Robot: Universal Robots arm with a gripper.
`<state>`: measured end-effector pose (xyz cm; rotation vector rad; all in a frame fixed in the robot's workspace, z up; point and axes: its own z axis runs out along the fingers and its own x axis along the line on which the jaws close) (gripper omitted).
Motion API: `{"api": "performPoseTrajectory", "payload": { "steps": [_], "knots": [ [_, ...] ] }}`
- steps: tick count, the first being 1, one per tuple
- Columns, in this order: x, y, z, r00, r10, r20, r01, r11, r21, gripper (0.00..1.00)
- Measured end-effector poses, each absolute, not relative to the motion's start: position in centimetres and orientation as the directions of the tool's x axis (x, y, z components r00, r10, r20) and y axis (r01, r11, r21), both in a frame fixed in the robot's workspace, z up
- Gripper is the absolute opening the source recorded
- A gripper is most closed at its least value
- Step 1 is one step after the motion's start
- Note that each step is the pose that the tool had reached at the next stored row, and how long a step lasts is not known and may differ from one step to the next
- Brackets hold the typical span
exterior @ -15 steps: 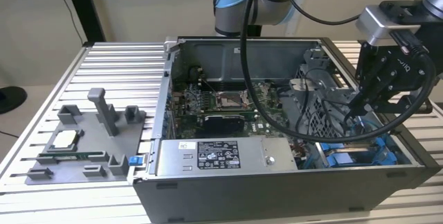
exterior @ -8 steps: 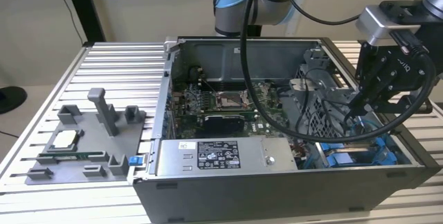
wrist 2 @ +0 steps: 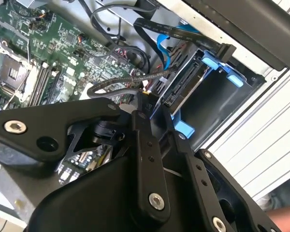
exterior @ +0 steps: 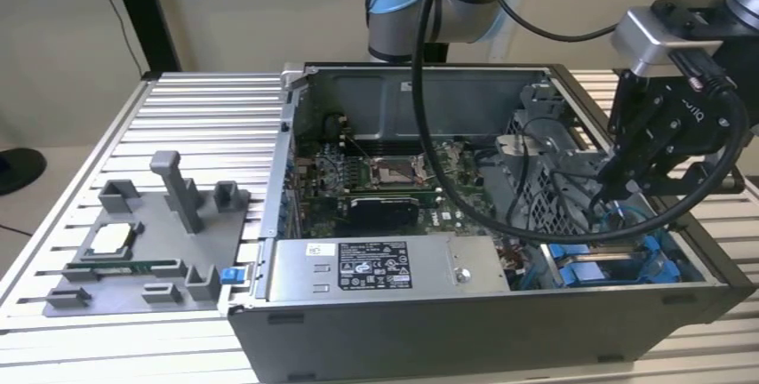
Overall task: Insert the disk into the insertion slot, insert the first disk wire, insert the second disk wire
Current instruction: 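Insert the first disk wire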
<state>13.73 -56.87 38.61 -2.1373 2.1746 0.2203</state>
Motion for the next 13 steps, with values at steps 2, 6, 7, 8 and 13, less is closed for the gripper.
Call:
{"api": "performPoseTrajectory", "payload": {
  "steps": [2,6,7,8,13],
  "knots": [
    [13.73,-56.87,38.81,-0.021,-0.987,-0.161,-0.999,0.014,0.044,1.0],
    [13.77,-56.87,39.3,-0.021,-0.986,-0.164,-0.999,0.014,0.044,1.0],
    [13.81,-56.87,39.33,-0.021,-0.986,-0.164,-0.999,0.014,0.044,1.0],
    [13.86,-56.86,39.33,-0.021,-0.986,-0.165,-0.999,0.014,0.044,1.0],
    [13.94,-56.92,39.12,-0.021,-0.986,-0.165,-0.999,0.014,0.044,1.0]
  ]
}}
